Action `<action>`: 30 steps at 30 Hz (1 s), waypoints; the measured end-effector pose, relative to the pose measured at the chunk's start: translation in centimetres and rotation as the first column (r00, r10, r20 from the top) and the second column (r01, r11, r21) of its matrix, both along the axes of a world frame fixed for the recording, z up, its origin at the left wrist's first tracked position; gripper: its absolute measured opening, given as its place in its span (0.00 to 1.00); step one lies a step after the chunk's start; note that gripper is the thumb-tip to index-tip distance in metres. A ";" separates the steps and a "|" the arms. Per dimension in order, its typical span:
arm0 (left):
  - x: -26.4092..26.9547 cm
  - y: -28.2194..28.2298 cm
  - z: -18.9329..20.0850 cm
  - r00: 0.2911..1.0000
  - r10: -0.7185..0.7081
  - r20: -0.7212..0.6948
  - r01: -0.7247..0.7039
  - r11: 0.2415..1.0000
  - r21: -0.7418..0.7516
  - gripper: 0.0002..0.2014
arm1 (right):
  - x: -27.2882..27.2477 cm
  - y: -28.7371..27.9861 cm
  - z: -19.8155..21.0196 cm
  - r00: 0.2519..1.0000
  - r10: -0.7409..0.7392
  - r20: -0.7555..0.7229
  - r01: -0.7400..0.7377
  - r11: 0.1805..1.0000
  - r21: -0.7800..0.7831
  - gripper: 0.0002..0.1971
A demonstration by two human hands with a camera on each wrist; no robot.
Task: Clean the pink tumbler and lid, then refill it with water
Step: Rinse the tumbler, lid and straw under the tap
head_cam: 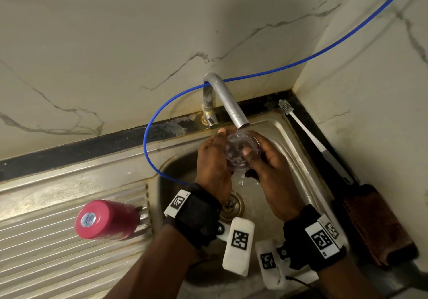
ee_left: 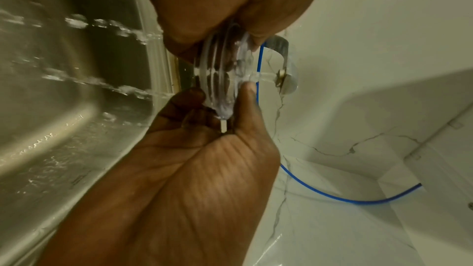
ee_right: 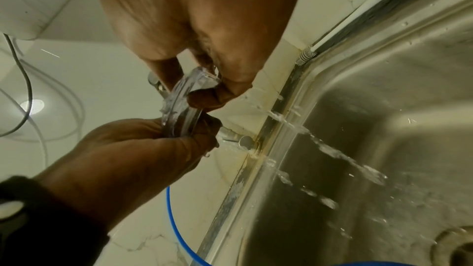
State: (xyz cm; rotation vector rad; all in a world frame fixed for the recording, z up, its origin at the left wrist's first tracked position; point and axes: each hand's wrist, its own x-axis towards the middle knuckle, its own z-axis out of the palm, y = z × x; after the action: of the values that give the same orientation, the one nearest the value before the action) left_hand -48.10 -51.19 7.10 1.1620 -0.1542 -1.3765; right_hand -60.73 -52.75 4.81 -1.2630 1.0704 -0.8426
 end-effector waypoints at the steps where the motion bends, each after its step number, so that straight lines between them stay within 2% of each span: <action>1: 0.0 -0.2 0.1 1.000 0.007 0.002 -0.007 1.000 0.018 0.19 | 0.1 0.1 0.1 1.000 0.018 -0.006 -0.018 1.000 -0.012 0.21; 4: -0.2 -0.4 0.2 1.000 0.002 -0.010 -0.002 0.999 0.046 0.18 | 0.6 -0.1 0.2 0.996 -0.007 -0.087 0.002 0.998 -0.060 0.20; 7: -0.3 -0.1 0.0 1.000 -0.015 -0.001 0.015 0.999 0.048 0.19 | 0.9 -0.6 0.0 0.969 -0.084 -0.232 0.053 0.989 -0.138 0.25; 9: -0.4 0.3 0.0 0.999 -0.038 -0.020 0.039 0.998 0.042 0.18 | 0.9 -0.9 0.0 0.945 -0.152 -0.291 0.105 0.979 -0.172 0.23; 11: -0.4 0.8 0.1 0.996 -0.087 -0.032 0.087 0.996 0.009 0.18 | 0.9 -1.4 0.1 0.927 -0.211 -0.311 0.171 0.974 -0.150 0.21; 13: -0.7 1.3 0.0 0.991 -0.132 -0.012 0.132 0.991 -0.022 0.19 | 1.1 -1.8 0.5 0.928 -0.207 -0.311 0.194 0.978 -0.073 0.20; 16: -0.9 1.6 0.1 0.985 -0.171 0.030 0.172 0.983 -0.058 0.25 | 1.6 -1.8 1.2 0.916 -0.154 -0.370 0.160 0.987 -0.015 0.18; 19: -0.7 1.2 0.5 0.975 -0.223 0.014 0.223 0.973 -0.054 0.35 | 1.8 -1.4 1.4 0.895 -0.124 -0.428 0.117 0.992 -0.041 0.21; 22: 0.0 1.1 0.5 0.978 -0.207 0.008 0.207 0.977 -0.057 0.39 | 2.1 -1.0 1.3 0.835 -0.049 -0.547 0.011 0.997 -0.072 0.35; 24: 0.3 0.9 0.3 0.982 -0.190 -0.003 0.189 0.980 -0.062 0.41 | 2.2 -1.0 1.0 0.817 -0.013 -0.576 -0.070 0.990 -0.122 0.43; 27: 0.7 0.8 -0.1 0.986 -0.167 -0.019 0.165 0.985 -0.052 0.39 | 1.7 -1.3 -0.1 0.804 -0.003 -0.595 -0.175 0.954 -0.242 0.41; 30: 1.4 0.6 -0.3 0.989 -0.131 -0.066 0.128 0.990 -0.053 0.29 | 0.9 -1.0 -0.5 0.798 0.017 -0.603 -0.262 0.910 -0.321 0.43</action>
State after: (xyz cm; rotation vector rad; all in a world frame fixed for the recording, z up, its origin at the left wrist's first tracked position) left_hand -46.71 -50.56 6.75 1.0774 -0.2155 -1.5175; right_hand -59.86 -53.79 4.29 -2.0134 1.3062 -0.5612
